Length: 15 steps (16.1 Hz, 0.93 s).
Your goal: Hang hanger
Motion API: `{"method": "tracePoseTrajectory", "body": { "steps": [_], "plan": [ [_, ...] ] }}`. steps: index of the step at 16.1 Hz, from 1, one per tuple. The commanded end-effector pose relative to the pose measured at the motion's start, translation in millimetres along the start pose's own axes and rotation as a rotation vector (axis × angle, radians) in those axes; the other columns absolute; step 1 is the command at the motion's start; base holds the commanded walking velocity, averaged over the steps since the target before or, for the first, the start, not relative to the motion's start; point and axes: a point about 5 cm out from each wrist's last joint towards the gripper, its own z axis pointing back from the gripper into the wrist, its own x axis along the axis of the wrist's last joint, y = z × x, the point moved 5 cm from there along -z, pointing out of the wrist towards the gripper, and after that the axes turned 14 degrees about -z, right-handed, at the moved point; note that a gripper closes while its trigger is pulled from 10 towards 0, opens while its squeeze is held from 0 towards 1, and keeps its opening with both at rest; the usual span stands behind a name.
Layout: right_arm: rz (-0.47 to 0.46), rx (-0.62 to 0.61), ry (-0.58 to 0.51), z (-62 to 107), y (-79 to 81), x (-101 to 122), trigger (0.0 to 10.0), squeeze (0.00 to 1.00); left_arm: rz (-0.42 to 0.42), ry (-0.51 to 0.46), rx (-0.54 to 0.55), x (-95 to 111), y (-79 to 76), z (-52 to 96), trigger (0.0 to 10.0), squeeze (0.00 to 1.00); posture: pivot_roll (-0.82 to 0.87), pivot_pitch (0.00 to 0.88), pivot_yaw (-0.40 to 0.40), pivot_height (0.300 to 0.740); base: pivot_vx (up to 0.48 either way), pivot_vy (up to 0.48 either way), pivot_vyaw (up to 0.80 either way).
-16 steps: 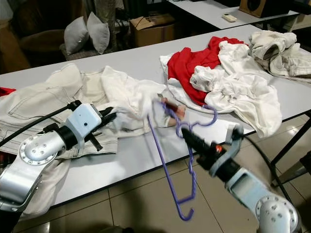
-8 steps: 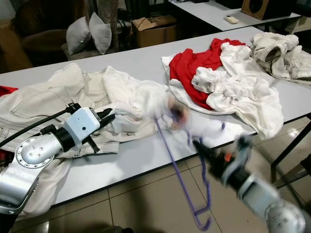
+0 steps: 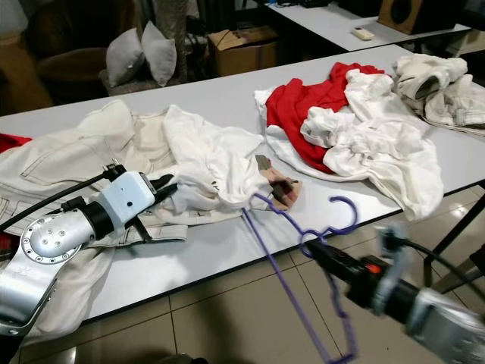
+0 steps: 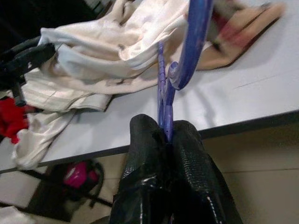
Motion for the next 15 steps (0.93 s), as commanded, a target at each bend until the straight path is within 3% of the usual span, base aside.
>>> {"method": "tracePoseTrajectory", "body": {
  "steps": [1, 3, 5, 7, 11, 12, 13, 15],
  "plan": [
    [0.036, -0.007, -0.033, 7.2, -0.4, 10.5, 10.0, 0.0, 0.002, 0.014, -0.014, -3.3, -1.8, 1.5, 0.0, 0.0, -0.17, 0.0, 0.097, 0.74, 0.0, 0.0, 0.0],
    [0.114, -0.017, -0.122, 29.8, -2.5, 37.3, 10.0, 0.0, 0.006, 0.03, -0.025, -7.2, -4.9, 1.3, 0.0, 0.0, -0.17, 0.0, 0.096, 0.74, 0.0, 0.0, 0.0],
    [0.151, 0.046, -0.218, 40.2, 9.0, 55.5, 10.0, 0.0, 0.005, 0.043, -0.023, -10.2, -3.3, 0.9, 0.0, 0.0, -0.17, 0.0, 0.091, 0.74, 0.0, 0.0, 0.0],
    [0.154, 0.12, -0.172, 39.0, 22.0, 44.8, 10.0, 0.0, 0.006, 0.047, -0.015, -11.2, -0.4, 0.8, 0.0, 0.0, -0.17, 0.0, 0.094, 0.74, 0.0, 0.0, 0.0],
    [0.146, 0.033, -0.038, 30.2, 6.4, 15.9, 10.0, 0.0, 0.004, 0.046, -0.016, -11.5, 0.3, -0.4, 0.0, 0.0, -0.17, 0.0, 0.101, 0.74, 0.0, 0.0, 0.0],
    [0.181, -0.156, -0.011, 27.4, -22.4, 12.3, 10.0, 0.0, 0.004, 0.045, -0.017, -10.9, 0.8, -1.7, 0.0, 0.0, -0.17, 0.0, 0.101, 0.74, 0.0, 0.0, 0.0],
    [0.163, -0.034, -0.026, 20.9, -2.5, 9.0, 10.0, 0.0, 0.003, 0.04, -0.021, -9.8, 0.9, -3.5, 0.0, 0.0, -0.17, 0.0, 0.112, 0.74, 0.0, 0.0, 0.0],
    [0.141, -0.013, -0.07, 16.0, 1.8, 10.7, 10.0, 0.0, 0.003, 0.032, -0.023, -7.7, 0.6, -5.2, 0.0, 0.0, -0.18, 0.0, 0.114, 0.74, 0.0, 0.0, 0.0]
  ]
}}
